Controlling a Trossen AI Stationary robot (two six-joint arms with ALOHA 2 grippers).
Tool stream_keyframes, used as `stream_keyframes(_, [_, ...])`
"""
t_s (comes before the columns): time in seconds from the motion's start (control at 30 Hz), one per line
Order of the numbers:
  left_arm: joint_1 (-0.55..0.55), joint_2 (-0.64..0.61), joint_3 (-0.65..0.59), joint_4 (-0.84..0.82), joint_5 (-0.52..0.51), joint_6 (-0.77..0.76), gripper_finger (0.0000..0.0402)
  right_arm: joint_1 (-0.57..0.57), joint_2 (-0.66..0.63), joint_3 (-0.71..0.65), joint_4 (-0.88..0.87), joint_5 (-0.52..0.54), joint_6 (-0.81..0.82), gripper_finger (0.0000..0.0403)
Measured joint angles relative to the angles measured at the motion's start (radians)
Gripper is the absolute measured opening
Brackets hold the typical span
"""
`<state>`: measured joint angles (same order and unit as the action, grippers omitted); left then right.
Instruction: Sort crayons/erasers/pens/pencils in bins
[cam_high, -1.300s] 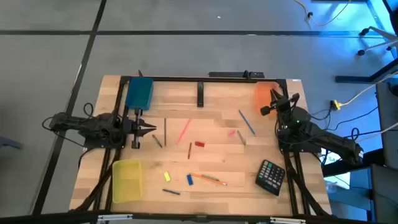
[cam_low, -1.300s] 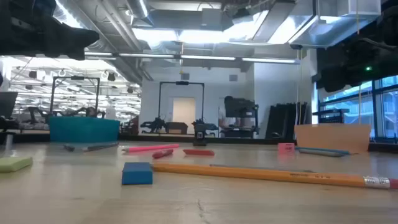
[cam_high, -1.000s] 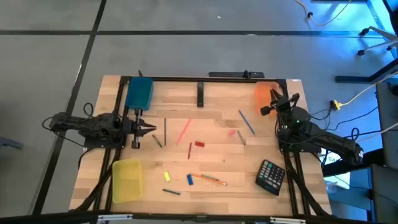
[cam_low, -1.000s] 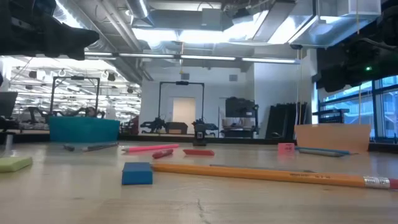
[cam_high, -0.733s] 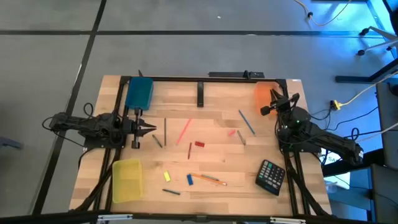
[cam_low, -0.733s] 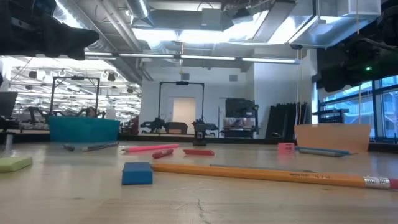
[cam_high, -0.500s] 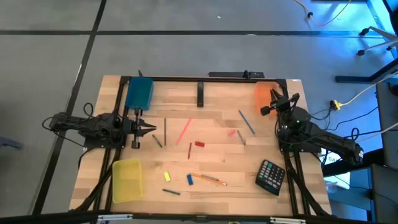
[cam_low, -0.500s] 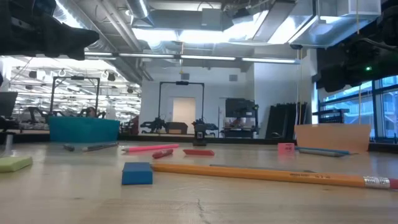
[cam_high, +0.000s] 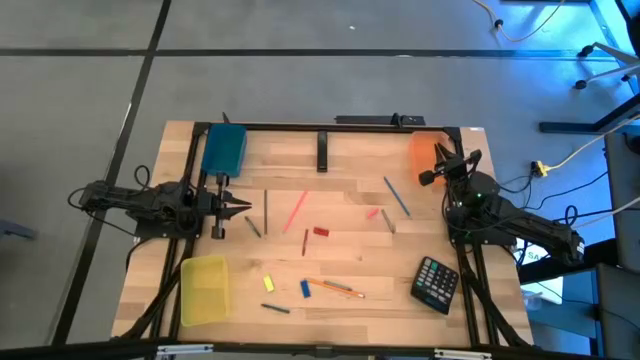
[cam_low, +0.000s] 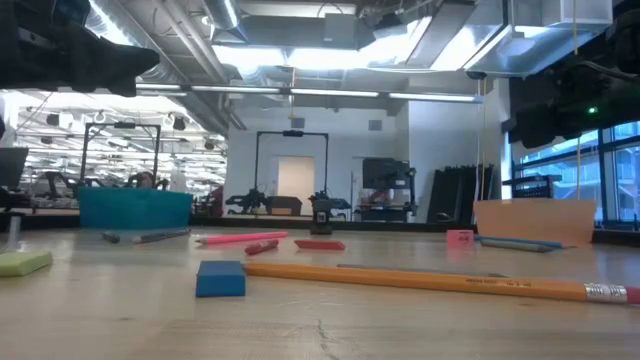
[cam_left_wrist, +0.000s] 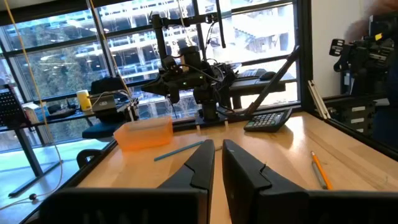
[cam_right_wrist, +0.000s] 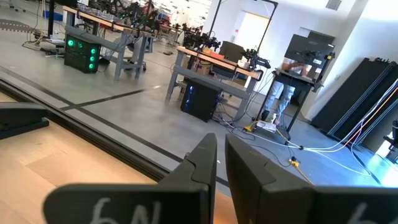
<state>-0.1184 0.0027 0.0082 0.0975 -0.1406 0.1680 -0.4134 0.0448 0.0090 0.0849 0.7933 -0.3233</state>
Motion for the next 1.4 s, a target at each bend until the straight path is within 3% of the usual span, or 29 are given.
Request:
stream_keyframes(0.7, [0.0, 0.0, 0.0, 0.0, 0.0, 0.0, 0.0025, 0.0, 0.0, 0.0, 0.002, -0.001, -0.003, 0.0037])
stream_keyframes(1.03, [0.0, 0.0, 0.0, 0.001, 0.0, 0.0, 0.0025, -0.009, 0.0, 0.0, 0.098, 0.0, -0.064, 0.0037])
stream_keyframes(1.4, [0.0, 0.0, 0.0, 0.026, -0.182, 0.001, 0.0025, -0.009, 0.0, 0.0, 0.098, 0.0, -0.124, 0.0037])
